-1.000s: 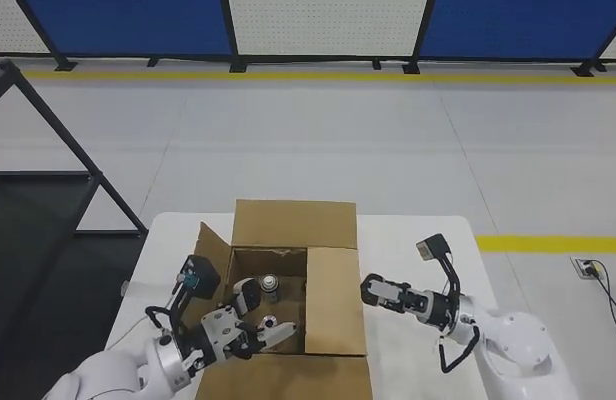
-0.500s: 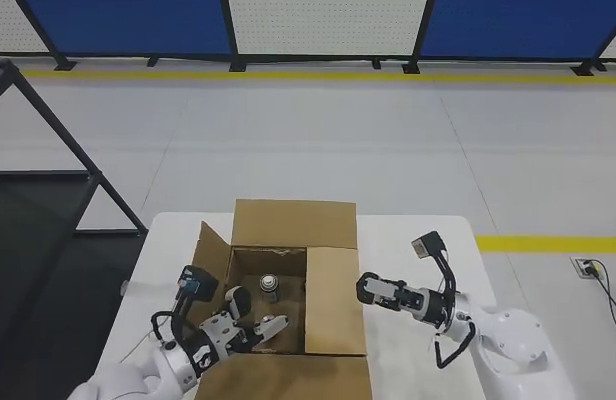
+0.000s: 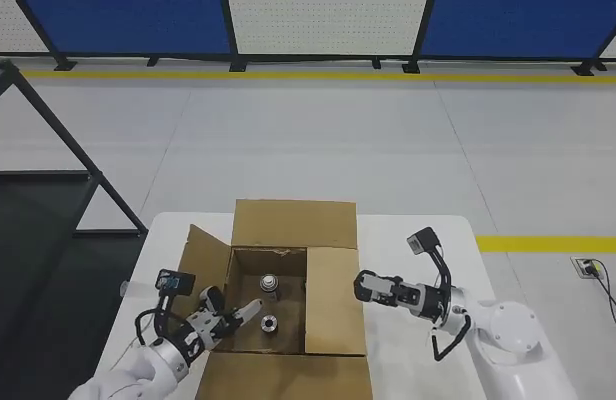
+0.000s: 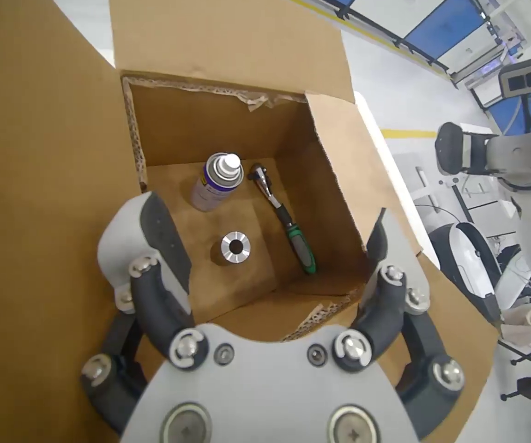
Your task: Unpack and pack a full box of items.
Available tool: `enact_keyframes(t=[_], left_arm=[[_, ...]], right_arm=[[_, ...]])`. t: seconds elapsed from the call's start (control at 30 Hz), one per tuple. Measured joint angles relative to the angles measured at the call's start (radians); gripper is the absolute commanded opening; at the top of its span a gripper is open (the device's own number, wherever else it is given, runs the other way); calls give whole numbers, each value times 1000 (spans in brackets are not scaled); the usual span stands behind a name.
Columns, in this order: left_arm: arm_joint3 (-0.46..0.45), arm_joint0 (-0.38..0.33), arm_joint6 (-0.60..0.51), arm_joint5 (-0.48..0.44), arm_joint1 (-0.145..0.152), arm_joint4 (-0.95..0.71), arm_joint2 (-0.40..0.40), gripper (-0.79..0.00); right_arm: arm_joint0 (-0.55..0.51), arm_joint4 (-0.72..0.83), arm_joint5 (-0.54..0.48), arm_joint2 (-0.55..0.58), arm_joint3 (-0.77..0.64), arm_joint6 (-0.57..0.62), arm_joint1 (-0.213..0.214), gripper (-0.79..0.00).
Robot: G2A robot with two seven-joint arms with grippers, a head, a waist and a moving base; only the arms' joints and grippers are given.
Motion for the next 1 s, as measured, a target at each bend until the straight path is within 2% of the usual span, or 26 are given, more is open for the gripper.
enact_keyframes(t=[0.3,0.53,0.77,1.0], left_arm=[[-40,110,98,23,3,-34,-133,0],[-32,152,94,-5,5,-96,-204,0],[-49,144,43,-57,7,-132,-179,0],[-47,68,-32,-69,7,-118,-80,0]], right_arm=[[43,2,19,-44,14,-8,5,0],[84,6,24,-87,40,-20,5,0],[91,8,25,-103,34,-33,10,0],[37,7,22,-72,-22,-49,24,0]])
